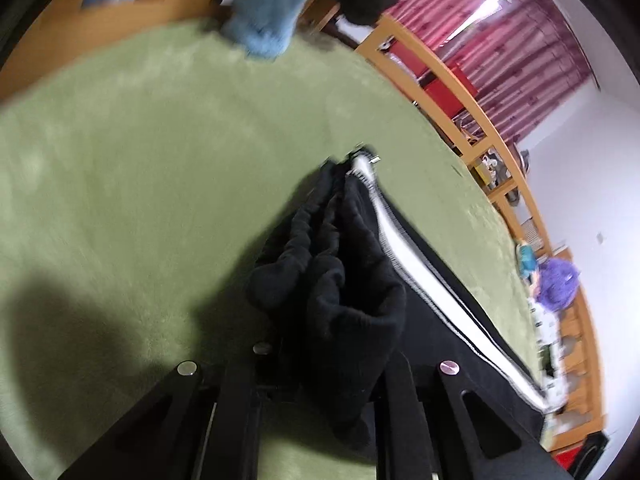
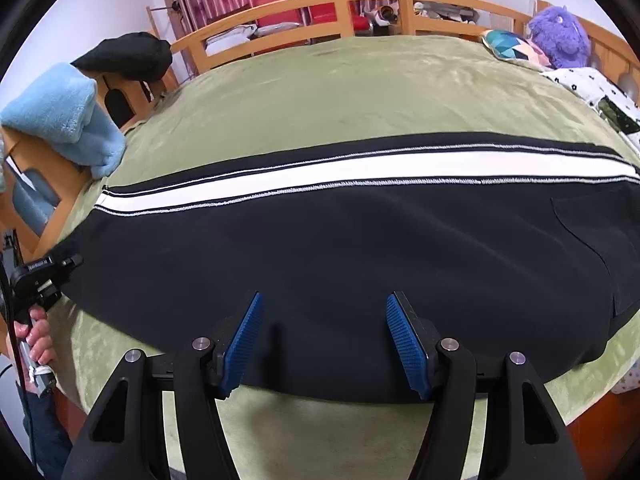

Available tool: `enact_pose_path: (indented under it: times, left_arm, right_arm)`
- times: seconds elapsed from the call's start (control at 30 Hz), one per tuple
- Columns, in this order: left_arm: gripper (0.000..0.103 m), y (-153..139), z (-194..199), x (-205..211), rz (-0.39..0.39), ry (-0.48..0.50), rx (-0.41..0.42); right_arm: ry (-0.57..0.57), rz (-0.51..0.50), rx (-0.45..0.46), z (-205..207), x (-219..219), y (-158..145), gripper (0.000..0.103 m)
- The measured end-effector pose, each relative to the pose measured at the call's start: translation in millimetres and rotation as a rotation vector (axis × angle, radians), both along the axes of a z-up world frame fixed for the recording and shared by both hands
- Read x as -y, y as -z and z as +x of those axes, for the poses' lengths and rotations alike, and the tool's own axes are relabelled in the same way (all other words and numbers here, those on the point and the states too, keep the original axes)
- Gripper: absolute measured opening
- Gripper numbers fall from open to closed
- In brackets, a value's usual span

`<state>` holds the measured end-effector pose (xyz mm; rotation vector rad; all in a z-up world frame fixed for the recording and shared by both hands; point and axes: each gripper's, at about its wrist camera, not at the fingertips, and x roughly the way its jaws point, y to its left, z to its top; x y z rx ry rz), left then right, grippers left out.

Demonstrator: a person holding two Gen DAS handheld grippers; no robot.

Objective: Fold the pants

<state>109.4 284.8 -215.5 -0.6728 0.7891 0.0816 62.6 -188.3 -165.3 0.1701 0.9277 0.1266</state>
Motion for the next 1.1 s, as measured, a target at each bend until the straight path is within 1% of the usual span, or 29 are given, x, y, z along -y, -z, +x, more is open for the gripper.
enact_pose_path:
  times: [0.07, 0.13, 0.23, 0.3, 0.37, 0.43, 0.5, 0.53, 0.6, 0.63, 0.67, 0.73, 0.77, 0.8, 0.83, 0.87, 0.9, 0.93, 0.97, 1.0, 1.03, 1.1]
  left_arm:
    - [0.012, -26.1, -1.4, 15.2, 0.08, 0.013, 0.026]
    - [0.012, -56.5, -5.1, 38.5, 0.174, 0.047, 0.077]
    - [0.012, -98.5, -6.0, 80.2, 0.301, 0.131, 0.141]
    - [0.012, -124.2, -5.1, 112.5, 0.355, 0.185, 0.184]
    - [0.012, -149.4, -3.9, 155.9, 0.407, 0.243, 0.228]
    - [0.012, -171.5, -4.1, 212.8, 0.466, 0.317, 0.271]
    - [0.012, -181.9, -6.6, 262.9, 0.493, 0.383, 0.29]
    - [0.012, -185.0, -6.8, 297.4, 0.496, 0.435, 0.305]
    - [0.012, -183.5, -8.8, 349.2, 0.492, 0.515, 0.316]
    - [0.012, -176.6, -9.0, 382.8, 0.48, 0.569, 0.306]
    - [0.013, -168.6, -8.2, 405.7, 0.458, 0.61, 0.291]
    - [0.019, -141.7, -2.1, 444.9, 0.375, 0.705, 0.222]
    - [0.026, -124.0, 2.7, 457.1, 0.317, 0.759, 0.167]
    - [0.031, -107.2, 7.5, 467.7, 0.263, 0.808, 0.103]
    - [0.032, -91.5, 10.9, 473.8, 0.217, 0.835, 0.04]
    - [0.032, -79.6, 12.6, 473.5, 0.195, 0.842, -0.002]
    - [0.032, -71.7, 11.4, 471.7, 0.186, 0.845, -0.027]
    - [0.032, -66.8, 9.3, 464.7, 0.165, 0.85, -0.03]
    - [0.04, -66.0, 6.2, 455.6, 0.152, 0.847, -0.024]
    - [0.051, -66.7, 3.3, 444.4, 0.147, 0.832, -0.017]
    - [0.056, -70.4, -0.8, 426.1, 0.151, 0.793, 0.002]
    - [0.058, -77.6, -9.9, 394.4, 0.193, 0.708, 0.045]
  right_arm:
    - [0.006, -0.014, 0.017, -4.3, 9.9, -2.1, 0.064]
    - [0.025, -0.022, 0.045, -9.6, 20.7, -5.8, 0.064]
    - [0.046, -0.025, 0.076, -19.3, 42.6, -10.0, 0.064]
    - [0.053, -0.017, 0.082, -26.7, 61.4, -9.4, 0.064]
    - [0.069, -0.02, 0.087, -34.6, 79.8, -7.7, 0.064]
    - [0.09, -0.039, 0.09, -42.8, 101.9, -7.0, 0.064]
    - [0.123, -0.039, 0.108, -53.4, 128.9, -6.9, 0.064]
    - [0.146, -0.025, 0.112, -57.3, 142.6, -6.4, 0.064]
    - [0.193, 0.034, 0.103, -64.6, 174.1, -3.2, 0.064]
    - [0.208, 0.049, 0.099, -67.9, 183.7, -1.1, 0.064]
    - [0.229, 0.064, 0.095, -70.9, 196.2, 1.0, 0.064]
    - [0.264, 0.073, 0.088, -75.4, 218.0, 5.3, 0.064]
    - [0.282, 0.076, 0.082, -77.3, 226.9, 7.8, 0.064]
    - [0.299, 0.088, 0.075, -79.8, 235.7, 10.9, 0.064]
    - [0.305, 0.105, 0.069, -81.2, 241.0, 13.4, 0.064]
    - [0.306, 0.123, 0.063, -82.1, 245.6, 15.9, 0.064]
    - [0.3, 0.14, 0.061, -83.1, 249.3, 18.7, 0.064]
    - [0.296, 0.143, 0.062, -84.0, 250.6, 19.1, 0.064]
    - [0.289, 0.142, 0.064, -82.7, 251.0, 20.5, 0.064]
    - [0.277, 0.137, 0.066, -79.2, 248.4, 22.2, 0.064]
    - [0.264, 0.14, 0.068, -75.4, 247.1, 23.1, 0.064]
    - [0.229, 0.165, 0.084, -70.1, 240.4, 24.2, 0.064]
